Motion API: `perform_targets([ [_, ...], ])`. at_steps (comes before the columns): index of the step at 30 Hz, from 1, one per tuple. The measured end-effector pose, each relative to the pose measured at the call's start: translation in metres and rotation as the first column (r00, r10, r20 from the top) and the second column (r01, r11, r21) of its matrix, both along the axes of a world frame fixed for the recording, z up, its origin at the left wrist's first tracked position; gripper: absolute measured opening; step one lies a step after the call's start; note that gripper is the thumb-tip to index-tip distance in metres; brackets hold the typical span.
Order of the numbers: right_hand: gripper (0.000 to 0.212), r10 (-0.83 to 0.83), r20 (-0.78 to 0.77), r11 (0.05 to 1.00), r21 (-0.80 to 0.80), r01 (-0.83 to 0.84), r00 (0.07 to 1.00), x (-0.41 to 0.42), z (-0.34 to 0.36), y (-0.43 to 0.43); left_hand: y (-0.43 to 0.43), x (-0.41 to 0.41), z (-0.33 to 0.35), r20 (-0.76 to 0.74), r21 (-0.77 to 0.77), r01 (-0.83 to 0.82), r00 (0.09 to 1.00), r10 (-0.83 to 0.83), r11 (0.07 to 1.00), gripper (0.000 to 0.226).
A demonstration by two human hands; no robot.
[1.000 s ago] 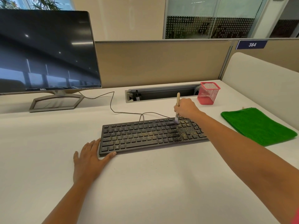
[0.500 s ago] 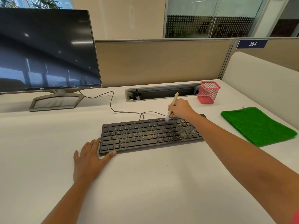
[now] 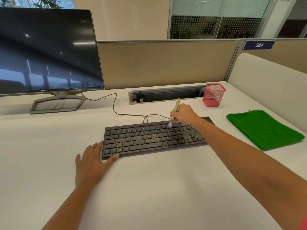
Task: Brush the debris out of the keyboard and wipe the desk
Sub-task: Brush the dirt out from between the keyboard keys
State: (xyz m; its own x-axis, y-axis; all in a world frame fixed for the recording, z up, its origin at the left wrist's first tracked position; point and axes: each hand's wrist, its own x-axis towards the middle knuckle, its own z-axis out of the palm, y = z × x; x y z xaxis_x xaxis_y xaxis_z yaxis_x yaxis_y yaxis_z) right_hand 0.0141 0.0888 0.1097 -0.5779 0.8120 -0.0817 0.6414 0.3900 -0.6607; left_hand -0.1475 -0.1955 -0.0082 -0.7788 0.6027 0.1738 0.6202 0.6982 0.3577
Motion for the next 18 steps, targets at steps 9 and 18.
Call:
perform_targets([
  [9, 0.032, -0.025, 0.003, 0.996, 0.091, 0.025, 1.000, -0.0020, 0.0019, 0.0007, 0.0000, 0.0020, 0.0027, 0.003, 0.001, 0.002, 1.000, -0.002, 1.000, 0.089],
  [18, 0.027, 0.097, 0.088, 0.992, 0.073, -0.103, 0.991, 0.0000, 0.0068, -0.0017, 0.0005, 0.0020, 0.0036, 0.001, 0.002, 0.005, 1.000, -0.005, 1.000, 0.100],
])
